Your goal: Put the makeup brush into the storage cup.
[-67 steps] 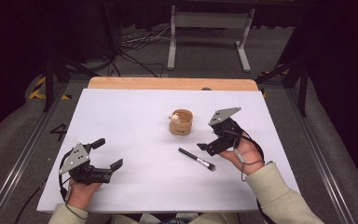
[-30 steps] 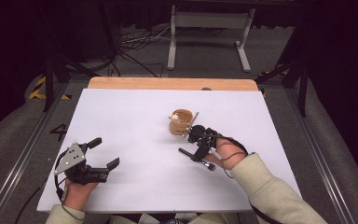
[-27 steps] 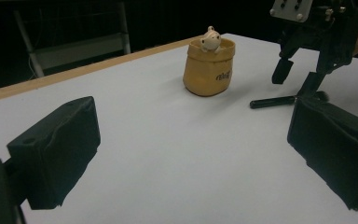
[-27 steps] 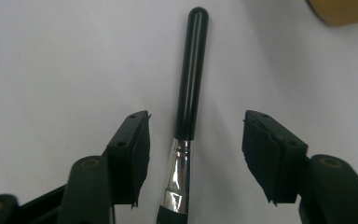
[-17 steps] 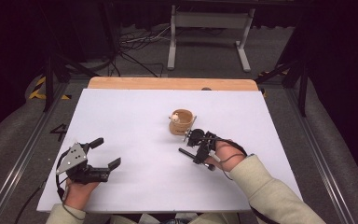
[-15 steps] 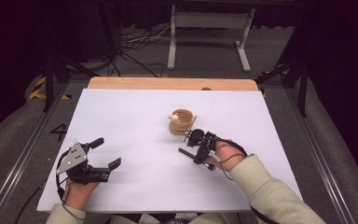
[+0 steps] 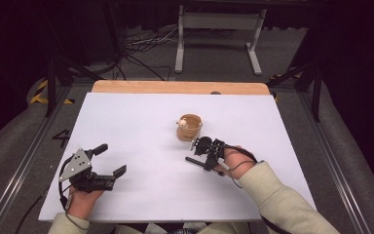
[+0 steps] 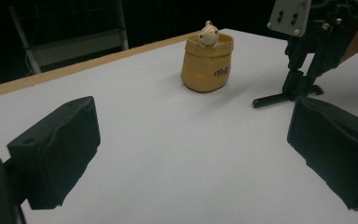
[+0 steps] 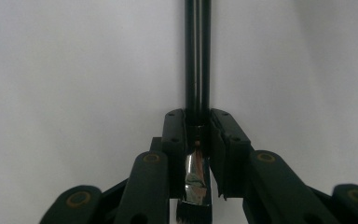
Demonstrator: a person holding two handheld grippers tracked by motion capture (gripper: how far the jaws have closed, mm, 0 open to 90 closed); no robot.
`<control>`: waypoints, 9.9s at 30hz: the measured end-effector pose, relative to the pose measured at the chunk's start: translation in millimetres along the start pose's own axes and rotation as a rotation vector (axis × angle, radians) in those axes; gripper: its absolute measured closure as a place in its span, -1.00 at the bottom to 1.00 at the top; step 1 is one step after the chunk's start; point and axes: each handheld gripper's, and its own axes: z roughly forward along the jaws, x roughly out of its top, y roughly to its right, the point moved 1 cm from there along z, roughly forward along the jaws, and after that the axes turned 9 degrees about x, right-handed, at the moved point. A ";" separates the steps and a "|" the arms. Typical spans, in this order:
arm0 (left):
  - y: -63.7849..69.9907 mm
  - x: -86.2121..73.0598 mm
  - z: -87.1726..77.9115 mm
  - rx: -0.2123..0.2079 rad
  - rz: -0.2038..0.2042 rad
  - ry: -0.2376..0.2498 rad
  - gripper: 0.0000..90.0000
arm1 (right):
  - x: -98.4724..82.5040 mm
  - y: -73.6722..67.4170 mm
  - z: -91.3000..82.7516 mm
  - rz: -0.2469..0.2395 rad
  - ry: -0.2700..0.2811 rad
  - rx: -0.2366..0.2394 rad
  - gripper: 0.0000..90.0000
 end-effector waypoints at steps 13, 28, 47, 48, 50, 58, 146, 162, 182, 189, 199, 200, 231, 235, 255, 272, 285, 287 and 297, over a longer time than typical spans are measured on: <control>1.7 0.3 1.1 -0.018 0.005 0.008 -0.93 | -0.7 -0.2 -6.7 -0.002 0.016 -0.010 0.74; 14.4 8.9 12.6 -0.139 0.057 0.007 -0.87 | 0.7 -12.1 -38.8 -0.078 0.040 -0.051 0.74; 30.2 23.0 36.5 -0.259 0.090 -0.053 -0.83 | 18.1 -47.2 -66.7 -0.218 0.003 -0.099 0.74; 31.1 23.4 38.2 -0.266 0.091 -0.051 -0.83 | 19.4 -48.8 -68.7 -0.223 -0.003 -0.101 0.74; 32.3 24.2 40.3 -0.276 0.099 -0.048 -0.83 | 21.9 -52.3 -71.9 -0.236 -0.005 -0.106 0.74; 40.4 26.5 49.0 -0.366 0.119 -0.049 -0.83 | 29.6 -68.5 -80.2 -0.280 -0.005 -0.098 0.74; 83.4 32.2 76.7 -0.604 0.306 -0.171 0.75 | 41.8 -99.8 -71.1 -0.437 0.015 0.013 0.49; 76.1 32.8 72.1 -0.588 0.277 -0.111 0.75 | 6.4 -83.4 -87.5 -0.440 0.440 0.049 0.06; 73.8 31.3 69.4 -0.586 0.275 -0.077 0.75 | -37.0 -60.9 -63.2 -0.352 0.701 0.130 0.05; 72.9 31.2 69.6 -0.592 0.269 -0.076 0.75 | -42.3 -60.2 -57.5 -0.350 0.739 0.128 0.13; 74.0 31.0 70.1 -0.602 0.267 -0.077 0.75 | -44.8 -61.4 -52.2 -0.366 0.747 0.137 0.28; 74.2 31.2 70.1 -0.603 0.268 -0.077 0.75 | -45.0 -61.7 -52.1 -0.368 0.748 0.136 0.30; 77.9 30.7 69.2 -0.654 0.293 -0.073 0.75 | -47.5 -61.0 -45.8 -0.413 0.752 0.256 0.66; 78.3 30.3 69.4 -0.654 0.292 -0.074 0.74 | -47.2 -60.8 -45.7 -0.403 0.741 0.268 0.67; 77.9 29.9 70.0 -0.658 0.285 -0.081 0.71 | -44.5 -63.3 -47.6 -0.400 0.702 0.271 0.73; 79.9 33.4 69.7 -0.639 0.296 -0.086 0.60 | -38.8 -67.2 -63.2 -0.425 0.645 0.228 0.74; 82.1 38.3 71.1 -0.626 0.315 -0.123 0.50 | -12.6 -85.5 -84.6 -0.479 0.391 0.108 0.74; 82.9 38.3 71.5 -0.628 0.317 -0.128 0.50 | -8.6 -88.2 -87.0 -0.487 0.360 0.090 0.74; 87.1 38.9 76.2 -0.649 0.324 -0.166 0.47 | 0.1 -89.1 -87.6 -0.492 0.273 0.069 0.74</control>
